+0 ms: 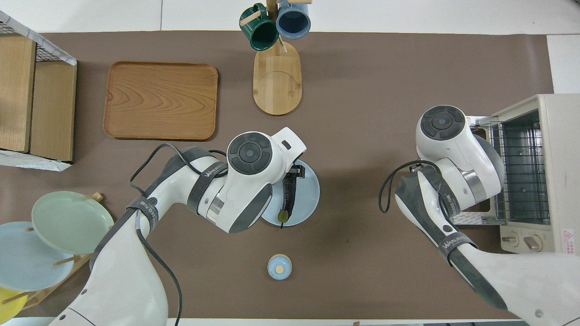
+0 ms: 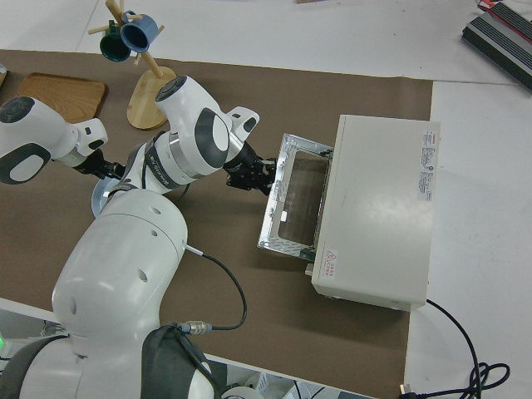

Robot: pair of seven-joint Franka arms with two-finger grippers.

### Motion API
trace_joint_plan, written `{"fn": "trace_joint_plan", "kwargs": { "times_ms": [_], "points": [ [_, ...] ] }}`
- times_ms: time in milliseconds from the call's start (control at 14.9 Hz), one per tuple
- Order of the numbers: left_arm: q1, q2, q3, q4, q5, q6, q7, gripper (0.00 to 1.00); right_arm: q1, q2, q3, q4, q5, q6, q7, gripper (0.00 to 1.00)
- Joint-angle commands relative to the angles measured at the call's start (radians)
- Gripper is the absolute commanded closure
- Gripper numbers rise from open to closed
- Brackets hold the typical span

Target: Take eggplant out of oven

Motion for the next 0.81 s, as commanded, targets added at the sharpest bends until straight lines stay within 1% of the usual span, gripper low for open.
{"fn": "trace_joint_plan", "kwargs": {
  "times_ms": [0, 336, 403, 605, 739],
  "points": [
    [-0.034, -0.018, 0.017, -0.046, -0.015, 0.037, -0.017, 0.0, -0.093, -0.011, -0.012, 0.041, -0.055, -0.022, -0.102, 0.91],
    [-0.039, -0.017, 0.015, -0.056, -0.015, 0.045, -0.02, 0.0, -0.137, -0.069, -0.012, 0.061, -0.049, -0.102, -0.19, 0.9],
    [-0.04, -0.018, 0.015, -0.063, -0.015, 0.049, -0.02, 0.03, -0.143, -0.082, -0.012, 0.061, -0.048, -0.111, -0.204, 0.89],
    [-0.048, -0.024, 0.015, -0.089, -0.019, 0.078, -0.021, 0.21, -0.16, -0.114, -0.012, 0.061, -0.043, -0.137, -0.233, 0.87],
    [-0.048, -0.024, 0.015, -0.087, -0.021, 0.075, -0.029, 0.37, -0.162, -0.138, -0.013, 0.061, -0.04, -0.166, -0.251, 0.86]
  ]
}}
